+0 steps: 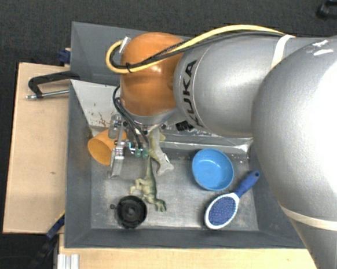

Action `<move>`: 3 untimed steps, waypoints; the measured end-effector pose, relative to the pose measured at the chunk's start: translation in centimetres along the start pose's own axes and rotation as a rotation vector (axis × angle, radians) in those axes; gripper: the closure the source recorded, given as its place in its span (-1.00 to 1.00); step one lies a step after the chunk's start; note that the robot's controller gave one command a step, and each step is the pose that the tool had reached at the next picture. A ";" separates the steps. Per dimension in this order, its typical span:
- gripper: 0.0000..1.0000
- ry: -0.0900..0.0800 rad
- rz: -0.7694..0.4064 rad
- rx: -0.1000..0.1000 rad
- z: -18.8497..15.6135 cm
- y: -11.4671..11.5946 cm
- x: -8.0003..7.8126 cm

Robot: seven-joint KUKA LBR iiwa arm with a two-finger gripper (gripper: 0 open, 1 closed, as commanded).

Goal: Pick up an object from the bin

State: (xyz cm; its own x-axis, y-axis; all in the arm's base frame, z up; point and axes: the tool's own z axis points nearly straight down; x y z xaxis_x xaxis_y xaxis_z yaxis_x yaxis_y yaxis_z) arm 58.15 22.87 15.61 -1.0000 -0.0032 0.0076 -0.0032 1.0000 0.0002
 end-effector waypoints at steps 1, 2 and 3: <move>-1.00 -0.033 0.177 -0.012 6.2 -0.2 -1.9; -1.00 -0.019 0.383 -0.009 5.2 -0.5 -2.2; -1.00 -0.019 -0.219 -0.002 4.3 -0.1 -1.7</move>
Offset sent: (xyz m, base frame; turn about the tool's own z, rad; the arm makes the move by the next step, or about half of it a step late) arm 0.0130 -0.0041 -0.0861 0.1800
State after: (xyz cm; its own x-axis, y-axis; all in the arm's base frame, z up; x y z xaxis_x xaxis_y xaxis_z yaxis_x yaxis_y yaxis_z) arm 59.86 22.81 11.34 -0.9754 -0.2201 -0.0119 -0.2202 0.9755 0.0016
